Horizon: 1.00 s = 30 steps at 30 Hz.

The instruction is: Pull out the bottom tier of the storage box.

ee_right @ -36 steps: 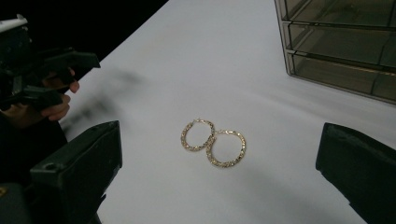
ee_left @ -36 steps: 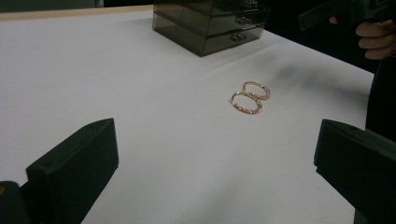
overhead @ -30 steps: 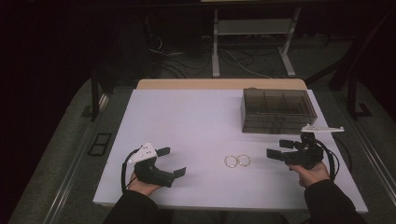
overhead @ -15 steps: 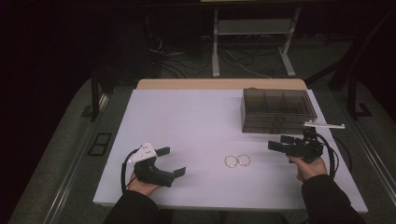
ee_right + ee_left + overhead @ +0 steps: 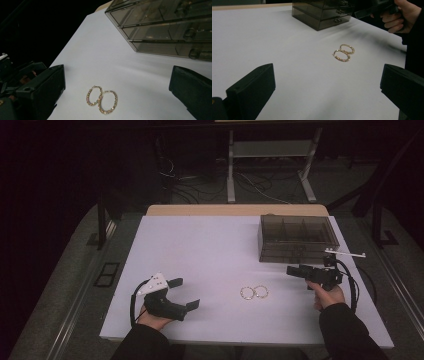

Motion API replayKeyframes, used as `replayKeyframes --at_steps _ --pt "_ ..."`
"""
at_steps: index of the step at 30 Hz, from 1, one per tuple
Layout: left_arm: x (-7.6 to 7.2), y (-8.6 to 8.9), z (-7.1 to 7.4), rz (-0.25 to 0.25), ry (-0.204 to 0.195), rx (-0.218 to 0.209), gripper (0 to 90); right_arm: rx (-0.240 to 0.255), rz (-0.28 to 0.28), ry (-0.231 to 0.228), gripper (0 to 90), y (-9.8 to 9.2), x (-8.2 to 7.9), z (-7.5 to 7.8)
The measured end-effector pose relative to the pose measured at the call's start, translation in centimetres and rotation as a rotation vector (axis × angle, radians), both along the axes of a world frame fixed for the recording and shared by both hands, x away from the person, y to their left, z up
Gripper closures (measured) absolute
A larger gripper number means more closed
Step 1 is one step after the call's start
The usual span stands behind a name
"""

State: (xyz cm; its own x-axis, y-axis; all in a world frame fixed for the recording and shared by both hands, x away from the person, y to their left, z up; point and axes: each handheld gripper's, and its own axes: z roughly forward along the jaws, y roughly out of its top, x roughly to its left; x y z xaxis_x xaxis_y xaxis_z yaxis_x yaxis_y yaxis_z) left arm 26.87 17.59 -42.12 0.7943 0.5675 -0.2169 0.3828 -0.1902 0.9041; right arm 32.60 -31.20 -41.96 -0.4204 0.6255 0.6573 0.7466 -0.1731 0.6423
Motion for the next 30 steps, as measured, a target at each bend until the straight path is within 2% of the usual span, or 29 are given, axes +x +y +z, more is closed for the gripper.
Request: replayKeyframes --at_steps 6,16,19,21,23,26,29,30 --pt "-0.1 -0.1 0.0 -0.004 -0.004 -0.001 0.0 0.034 -0.031 0.026 0.1 -0.5 0.3 -1.0" --pt "0.0 -0.1 0.0 -0.009 -0.006 -0.001 0.0 0.143 -0.085 0.091 0.1 -0.8 0.8 -2.4" --pt "-0.1 -0.1 0.1 -0.010 -0.005 -0.001 0.0 0.155 -0.109 0.094 0.1 -1.0 0.9 -2.5" --pt "-0.1 -0.1 0.1 -0.011 -0.007 -0.002 0.0 0.181 -0.126 0.110 0.1 -1.2 1.0 -2.5" --pt "-0.1 -0.1 0.1 -0.010 -0.007 -0.002 0.0 0.206 -0.143 0.106 0.1 -1.3 1.1 -2.7" --pt "-0.1 -0.1 0.1 -0.009 -0.006 -0.002 0.0 0.222 -0.178 0.137 0.1 -1.6 1.0 -2.8" --pt "-0.1 -0.1 0.0 -0.006 -0.009 0.003 0.0 0.243 -0.211 0.149 0.1 -1.8 1.0 -2.7" --pt "-0.1 -0.1 0.0 -0.006 -0.009 0.003 0.0 0.244 -0.222 0.134 0.1 -1.9 1.0 -2.8"
